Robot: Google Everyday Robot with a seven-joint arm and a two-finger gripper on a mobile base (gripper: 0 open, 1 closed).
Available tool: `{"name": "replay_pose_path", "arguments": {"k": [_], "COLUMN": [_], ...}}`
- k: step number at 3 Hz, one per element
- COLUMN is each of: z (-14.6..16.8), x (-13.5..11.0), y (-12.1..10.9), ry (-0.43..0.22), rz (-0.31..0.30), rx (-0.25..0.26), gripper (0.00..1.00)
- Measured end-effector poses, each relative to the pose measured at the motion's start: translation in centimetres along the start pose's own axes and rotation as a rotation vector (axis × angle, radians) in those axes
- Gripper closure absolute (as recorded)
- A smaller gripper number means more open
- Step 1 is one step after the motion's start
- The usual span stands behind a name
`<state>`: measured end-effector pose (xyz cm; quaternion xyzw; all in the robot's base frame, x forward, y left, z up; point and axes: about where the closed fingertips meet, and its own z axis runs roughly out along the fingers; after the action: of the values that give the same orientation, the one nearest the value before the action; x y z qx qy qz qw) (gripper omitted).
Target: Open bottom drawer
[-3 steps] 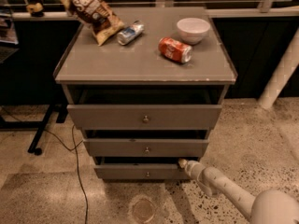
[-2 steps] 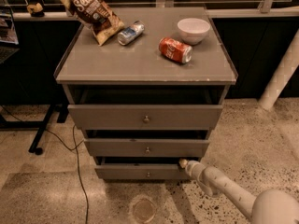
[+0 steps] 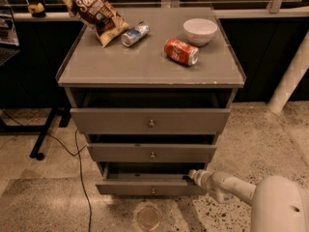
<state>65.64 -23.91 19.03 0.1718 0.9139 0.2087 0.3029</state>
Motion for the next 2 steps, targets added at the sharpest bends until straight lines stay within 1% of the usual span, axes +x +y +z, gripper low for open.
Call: {"name": "replay_pose_path", "arguments": {"k": [1,2], "z": [0.00,0.38], "x": [0.00,0.28], "y": [0.00,0.26], "ry": [0.000,0.023], "rz": [0.000,-0.017], "rx": [0.000,0.016], "gripper": [1.00,1.00]}}
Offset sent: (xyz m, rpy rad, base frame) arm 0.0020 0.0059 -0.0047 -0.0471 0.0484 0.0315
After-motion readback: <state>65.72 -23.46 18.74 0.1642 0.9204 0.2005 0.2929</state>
